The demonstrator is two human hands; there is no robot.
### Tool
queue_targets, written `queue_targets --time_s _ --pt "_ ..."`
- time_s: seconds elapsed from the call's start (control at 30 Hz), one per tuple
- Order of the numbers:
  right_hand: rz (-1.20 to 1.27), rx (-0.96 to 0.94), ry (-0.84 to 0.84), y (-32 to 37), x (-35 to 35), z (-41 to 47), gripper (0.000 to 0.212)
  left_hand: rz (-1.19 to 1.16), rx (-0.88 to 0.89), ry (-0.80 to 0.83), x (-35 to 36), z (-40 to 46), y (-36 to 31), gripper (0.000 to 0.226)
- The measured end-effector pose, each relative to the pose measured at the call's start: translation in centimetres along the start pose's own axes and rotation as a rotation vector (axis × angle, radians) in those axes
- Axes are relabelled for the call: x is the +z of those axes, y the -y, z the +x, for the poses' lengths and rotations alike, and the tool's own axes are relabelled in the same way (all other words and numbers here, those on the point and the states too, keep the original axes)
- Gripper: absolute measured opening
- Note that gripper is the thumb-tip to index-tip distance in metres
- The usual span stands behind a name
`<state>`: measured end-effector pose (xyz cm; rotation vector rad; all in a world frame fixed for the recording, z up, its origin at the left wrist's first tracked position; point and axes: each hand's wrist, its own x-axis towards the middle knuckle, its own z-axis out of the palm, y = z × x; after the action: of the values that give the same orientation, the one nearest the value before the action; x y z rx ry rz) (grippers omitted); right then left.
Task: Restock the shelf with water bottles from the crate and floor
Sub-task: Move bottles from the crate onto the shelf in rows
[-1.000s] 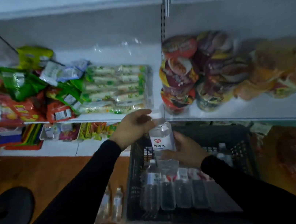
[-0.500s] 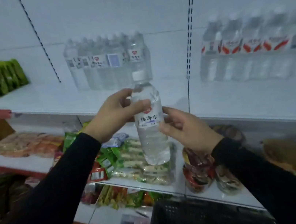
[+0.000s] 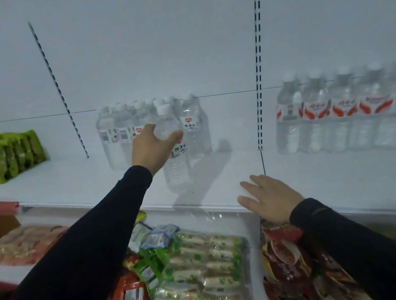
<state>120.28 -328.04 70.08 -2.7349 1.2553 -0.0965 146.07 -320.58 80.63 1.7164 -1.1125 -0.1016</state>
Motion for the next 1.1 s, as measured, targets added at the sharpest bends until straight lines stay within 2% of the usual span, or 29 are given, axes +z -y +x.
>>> queue_targets --time_s 0.03,0.1,0.17,0.23,0.37,0.53,0.8,0.93,1.1 --pt "0.005 -0.004 0.022 -0.2 -0.2 0.2 0.077 -0.004 -0.006 -0.018 0.9 0.7 0.1 0.08" --pt "0.035 -0.022 0.044 -0.5 -0.5 0.3 0.104 -0.003 -0.015 -0.059 2.5 1.7 -0.2 0.076" --pt "0.054 -0.033 0.027 -0.9 -0.4 0.3 0.122 0.002 -0.005 -0.085 4.1 2.6 -0.3 0.079" --pt "0.08 -0.043 0.006 -1.2 -0.2 0.4 0.12 0.021 -0.001 -0.096 5.2 2.9 -0.2 0.081" --pt "0.089 -0.045 0.0 -1.2 -0.2 0.3 0.09 0.017 0.035 -0.094 6.1 1.6 1.2 0.073" --pt "0.109 -0.046 -0.005 -1.0 -0.3 0.1 0.11 0.056 0.008 0.013 6.9 -0.7 5.0 0.073" --pt "0.111 -0.065 -0.029 -1.5 0.3 0.7 0.12 0.127 -0.065 -0.076 9.5 0.5 4.7 0.084" --pt "0.117 -0.066 -0.041 -1.4 0.3 0.6 0.111 0.126 -0.077 -0.163 11.3 1.6 4.3 0.073" --pt "0.131 -0.066 -0.046 -1.2 -0.1 0.3 0.107 0.203 -0.087 -0.155 12.6 3.4 4.9 0.059"
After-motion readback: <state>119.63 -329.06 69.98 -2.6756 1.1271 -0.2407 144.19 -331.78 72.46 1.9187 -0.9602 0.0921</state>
